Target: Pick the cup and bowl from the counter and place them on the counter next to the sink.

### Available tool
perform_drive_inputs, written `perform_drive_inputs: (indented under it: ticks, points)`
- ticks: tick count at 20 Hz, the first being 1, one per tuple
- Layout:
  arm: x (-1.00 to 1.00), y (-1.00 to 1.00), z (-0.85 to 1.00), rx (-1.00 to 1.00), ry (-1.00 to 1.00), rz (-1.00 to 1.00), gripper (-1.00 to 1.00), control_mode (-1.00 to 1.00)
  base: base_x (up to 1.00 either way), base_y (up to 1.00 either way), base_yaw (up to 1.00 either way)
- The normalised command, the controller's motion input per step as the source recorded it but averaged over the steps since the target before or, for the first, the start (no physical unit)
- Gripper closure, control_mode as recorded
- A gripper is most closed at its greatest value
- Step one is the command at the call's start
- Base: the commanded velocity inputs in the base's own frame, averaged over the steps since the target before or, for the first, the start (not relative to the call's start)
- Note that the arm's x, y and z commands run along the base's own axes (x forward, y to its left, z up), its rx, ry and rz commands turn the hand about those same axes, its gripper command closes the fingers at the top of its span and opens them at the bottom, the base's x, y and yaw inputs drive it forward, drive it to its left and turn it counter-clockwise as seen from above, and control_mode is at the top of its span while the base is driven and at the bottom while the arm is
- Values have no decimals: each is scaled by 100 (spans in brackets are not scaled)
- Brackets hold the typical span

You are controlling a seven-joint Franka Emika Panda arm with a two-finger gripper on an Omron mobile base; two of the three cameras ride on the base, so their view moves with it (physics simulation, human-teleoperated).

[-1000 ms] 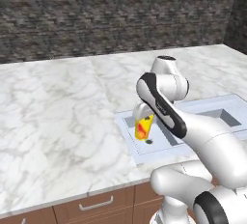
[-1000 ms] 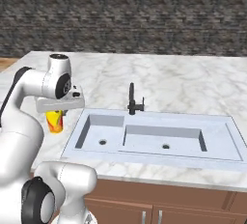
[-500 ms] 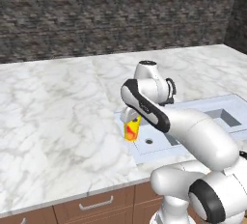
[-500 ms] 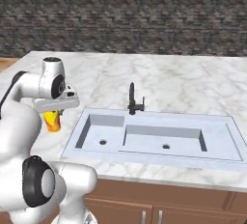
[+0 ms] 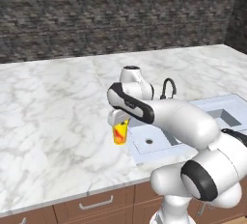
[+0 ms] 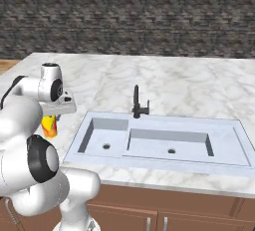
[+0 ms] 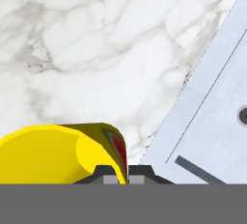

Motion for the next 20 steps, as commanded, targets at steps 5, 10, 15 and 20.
perform_drive_inputs:
  ticks: [5, 10, 15, 20]
  points:
    - [0, 12, -56, 0, 0, 0, 100, -100, 0, 0, 0]
    - [2, 2, -41, 0, -2, 0, 100, -100, 0, 0, 0]
    - [5, 0, -55, 0, 0, 0, 100, -100, 0, 0, 0]
    - [0, 0, -43, 0, -2, 0, 100, -100, 0, 0, 0]
